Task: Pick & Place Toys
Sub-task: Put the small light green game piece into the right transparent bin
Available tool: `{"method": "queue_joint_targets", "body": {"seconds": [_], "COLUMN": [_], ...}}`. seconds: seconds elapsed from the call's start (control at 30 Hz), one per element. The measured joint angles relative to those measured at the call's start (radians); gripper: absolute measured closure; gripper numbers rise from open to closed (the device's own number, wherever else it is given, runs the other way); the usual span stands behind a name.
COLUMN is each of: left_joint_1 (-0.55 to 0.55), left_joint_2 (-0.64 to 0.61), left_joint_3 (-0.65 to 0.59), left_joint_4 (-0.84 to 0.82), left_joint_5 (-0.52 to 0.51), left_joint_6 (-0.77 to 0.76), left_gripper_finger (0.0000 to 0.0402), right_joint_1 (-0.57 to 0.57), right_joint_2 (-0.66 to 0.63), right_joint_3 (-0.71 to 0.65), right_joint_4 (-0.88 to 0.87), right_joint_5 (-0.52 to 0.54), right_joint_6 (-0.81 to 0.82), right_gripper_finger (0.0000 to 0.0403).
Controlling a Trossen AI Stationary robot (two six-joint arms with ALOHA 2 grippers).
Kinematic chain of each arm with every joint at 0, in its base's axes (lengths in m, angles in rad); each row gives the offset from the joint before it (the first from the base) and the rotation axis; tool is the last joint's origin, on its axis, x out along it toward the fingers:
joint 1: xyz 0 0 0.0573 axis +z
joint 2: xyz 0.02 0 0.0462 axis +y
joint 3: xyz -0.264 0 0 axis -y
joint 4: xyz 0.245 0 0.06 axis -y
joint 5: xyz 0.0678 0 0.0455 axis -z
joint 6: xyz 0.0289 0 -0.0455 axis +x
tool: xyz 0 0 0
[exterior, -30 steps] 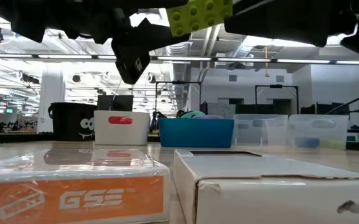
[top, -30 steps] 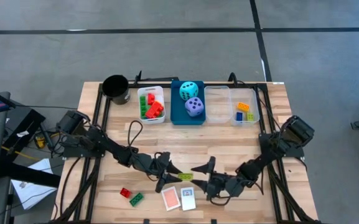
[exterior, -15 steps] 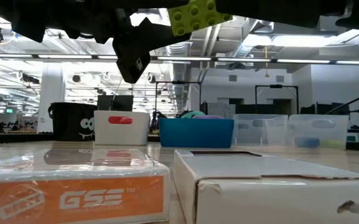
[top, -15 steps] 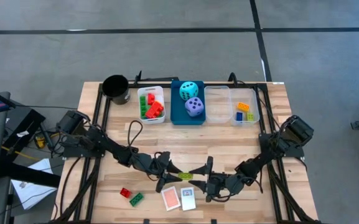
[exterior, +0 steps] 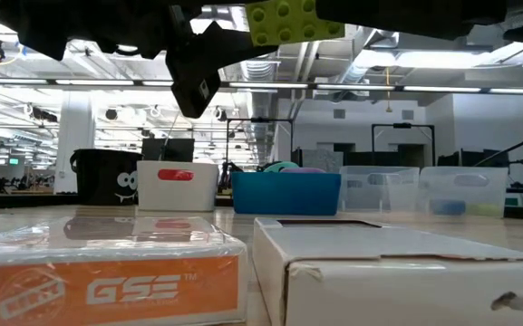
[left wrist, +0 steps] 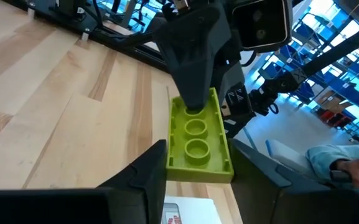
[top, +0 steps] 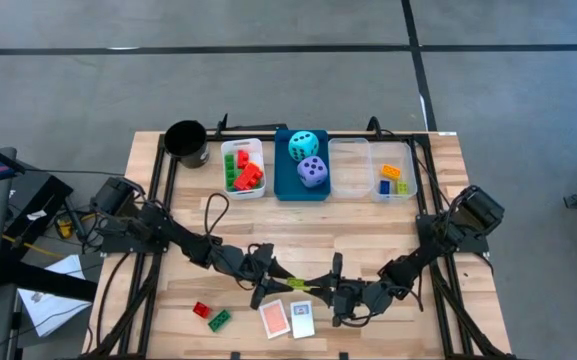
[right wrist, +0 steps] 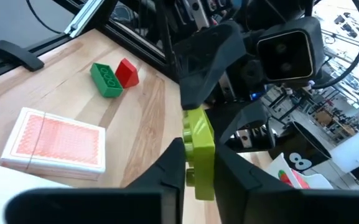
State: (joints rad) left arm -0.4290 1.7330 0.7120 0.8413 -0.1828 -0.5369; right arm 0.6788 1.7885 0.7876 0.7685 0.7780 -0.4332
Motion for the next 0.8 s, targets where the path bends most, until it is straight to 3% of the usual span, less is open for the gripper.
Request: {"method": "queue_joint_targets", "body": {"seconds": [0.2, 0.47, 0.6, 0.8], "left_joint_1": [0.0, 0.012, 0.028, 0.06], "left_joint_2": [0.001, 0.001, 0.001, 0.001], "left_joint_3": [-0.001, -0.001, -0.001, -0.001], "left_joint_4": [-0.021, -0.018, -0.07, -0.248], "left_joint_5": [-0.004, 0.002, 0.004, -0.027], "left_joint_6": [0.026, 0.168, 0.228, 0.268], "left_gripper_finger": [0.0215, 0.014, 0.0121, 0.0121], "right_joint_1": [-0.002, 0.0, -0.001, 0.0], "right_joint_2": [-0.002, -0.002, -0.002, -0.01], "right_joint_3": [0.001, 0.002, 0.002, 0.001], "right_joint_4": [0.023, 0.014, 0.015, 0.024], "right_joint_5": [0.011, 0.049, 0.146, 0.392], "right_joint_6": [0.028, 0.037, 0.044, 0.093], "right_gripper_finger": [0.0357, 0.0353, 0.0353, 0.0352]}}
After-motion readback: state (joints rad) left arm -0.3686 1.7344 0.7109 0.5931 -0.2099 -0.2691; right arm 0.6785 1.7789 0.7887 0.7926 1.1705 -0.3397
